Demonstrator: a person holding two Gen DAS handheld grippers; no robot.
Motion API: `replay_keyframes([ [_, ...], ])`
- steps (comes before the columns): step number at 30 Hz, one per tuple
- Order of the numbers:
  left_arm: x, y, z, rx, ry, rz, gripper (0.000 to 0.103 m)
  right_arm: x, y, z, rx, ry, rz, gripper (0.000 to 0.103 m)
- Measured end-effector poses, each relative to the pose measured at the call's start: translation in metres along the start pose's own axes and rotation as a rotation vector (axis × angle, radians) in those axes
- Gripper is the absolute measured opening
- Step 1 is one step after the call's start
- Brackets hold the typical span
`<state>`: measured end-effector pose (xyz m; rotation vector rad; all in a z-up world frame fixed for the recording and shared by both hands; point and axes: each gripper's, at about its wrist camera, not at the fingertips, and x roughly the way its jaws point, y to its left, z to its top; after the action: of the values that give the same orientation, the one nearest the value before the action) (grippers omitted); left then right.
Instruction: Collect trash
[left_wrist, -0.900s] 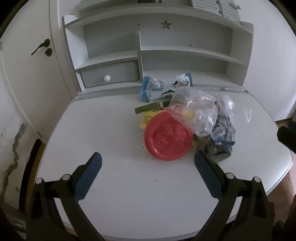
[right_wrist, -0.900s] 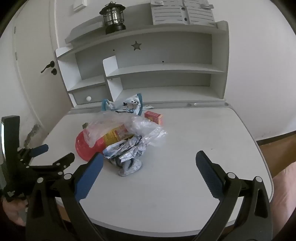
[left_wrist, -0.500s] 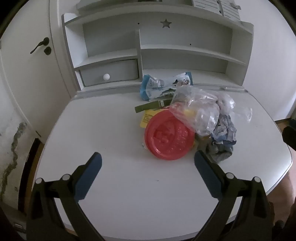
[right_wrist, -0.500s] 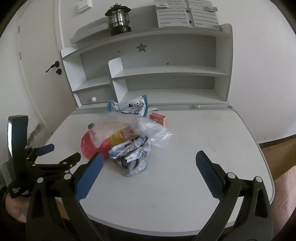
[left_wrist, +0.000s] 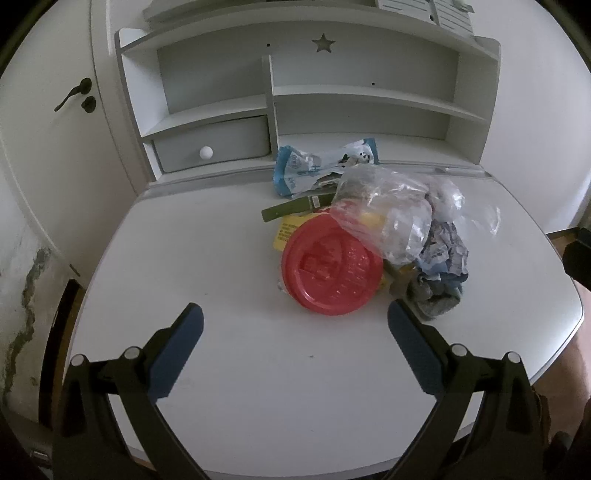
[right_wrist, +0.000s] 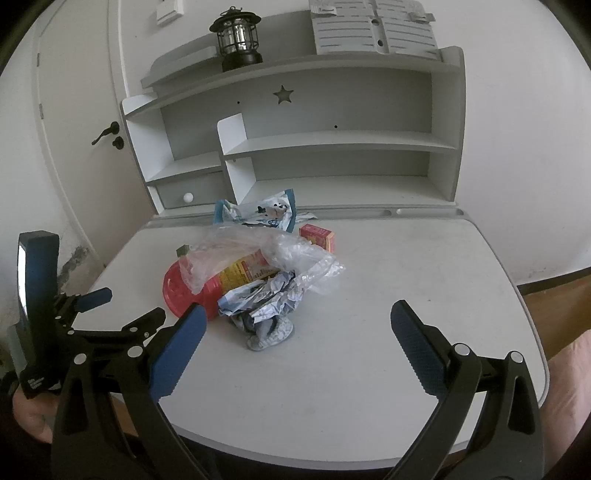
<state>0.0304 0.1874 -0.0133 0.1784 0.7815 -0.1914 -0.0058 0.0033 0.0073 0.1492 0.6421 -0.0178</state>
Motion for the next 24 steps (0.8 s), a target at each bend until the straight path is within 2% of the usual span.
replay_keyframes([
  [24, 0.0008, -0.0008, -0.0009, 0.000, 0.001, -0.003, 0.096, 0.0005, 0.0008, -0.0015, -0.001, 0.003, 0.001, 0.097],
])
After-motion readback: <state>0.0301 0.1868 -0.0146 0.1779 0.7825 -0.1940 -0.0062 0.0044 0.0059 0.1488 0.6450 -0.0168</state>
